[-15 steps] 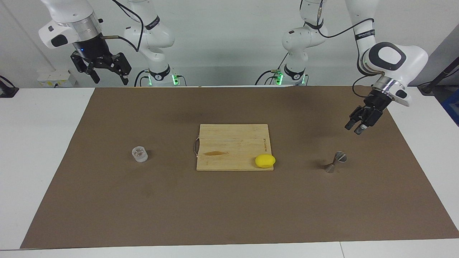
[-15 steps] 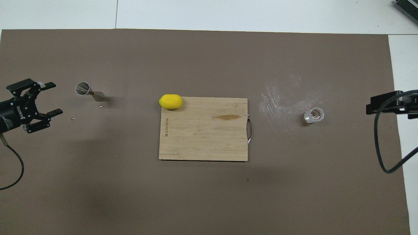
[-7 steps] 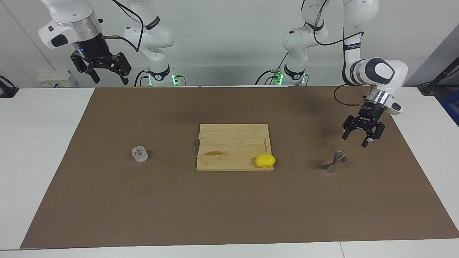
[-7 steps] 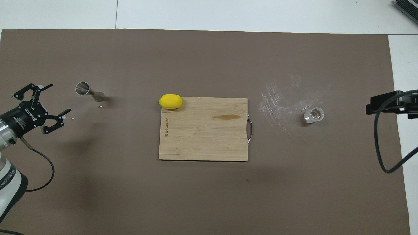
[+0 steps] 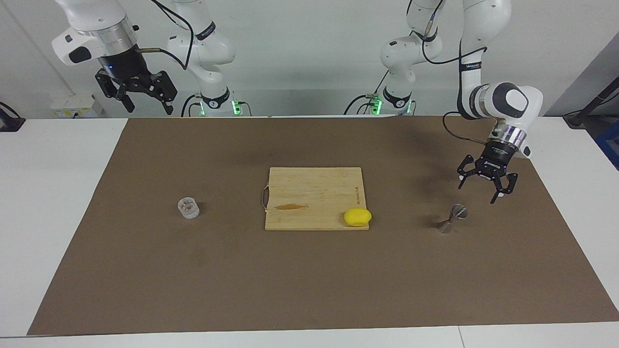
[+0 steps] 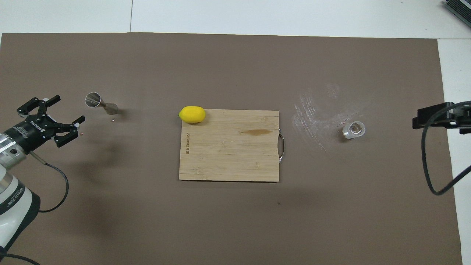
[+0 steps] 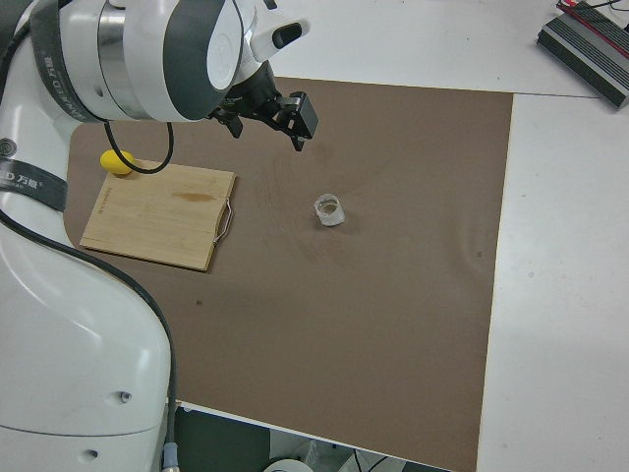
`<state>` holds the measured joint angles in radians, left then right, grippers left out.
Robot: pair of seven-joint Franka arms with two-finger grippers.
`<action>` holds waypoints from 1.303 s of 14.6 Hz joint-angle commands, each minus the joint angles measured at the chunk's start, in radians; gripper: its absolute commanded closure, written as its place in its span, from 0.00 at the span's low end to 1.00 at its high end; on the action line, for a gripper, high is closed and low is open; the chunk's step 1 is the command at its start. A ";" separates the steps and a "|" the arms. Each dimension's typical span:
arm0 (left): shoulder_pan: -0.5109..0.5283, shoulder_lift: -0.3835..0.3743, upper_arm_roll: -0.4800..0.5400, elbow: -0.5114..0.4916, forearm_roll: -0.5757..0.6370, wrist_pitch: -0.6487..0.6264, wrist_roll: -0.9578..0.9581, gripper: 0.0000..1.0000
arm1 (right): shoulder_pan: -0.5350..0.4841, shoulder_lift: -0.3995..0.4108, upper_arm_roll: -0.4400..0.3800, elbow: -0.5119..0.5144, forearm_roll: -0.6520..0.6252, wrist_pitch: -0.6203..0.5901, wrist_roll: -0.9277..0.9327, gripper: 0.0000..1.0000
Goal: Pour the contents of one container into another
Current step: 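Move the left gripper toward the small metal cup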
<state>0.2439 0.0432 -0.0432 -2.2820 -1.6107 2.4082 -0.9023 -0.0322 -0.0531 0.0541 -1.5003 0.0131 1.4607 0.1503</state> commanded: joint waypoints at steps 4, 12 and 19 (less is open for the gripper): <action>-0.014 0.052 -0.007 -0.002 -0.147 0.000 -0.003 0.00 | -0.011 -0.010 0.001 -0.005 0.014 -0.011 -0.026 0.00; -0.066 0.082 -0.007 -0.004 -0.245 -0.004 0.086 0.00 | -0.011 -0.011 0.001 -0.005 0.013 -0.011 -0.026 0.00; -0.089 0.098 -0.006 0.002 -0.310 0.012 0.126 0.08 | -0.011 -0.010 0.001 -0.005 0.013 -0.011 -0.026 0.00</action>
<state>0.1656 0.1337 -0.0591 -2.2831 -1.8904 2.4036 -0.7989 -0.0322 -0.0531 0.0541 -1.5003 0.0131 1.4607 0.1503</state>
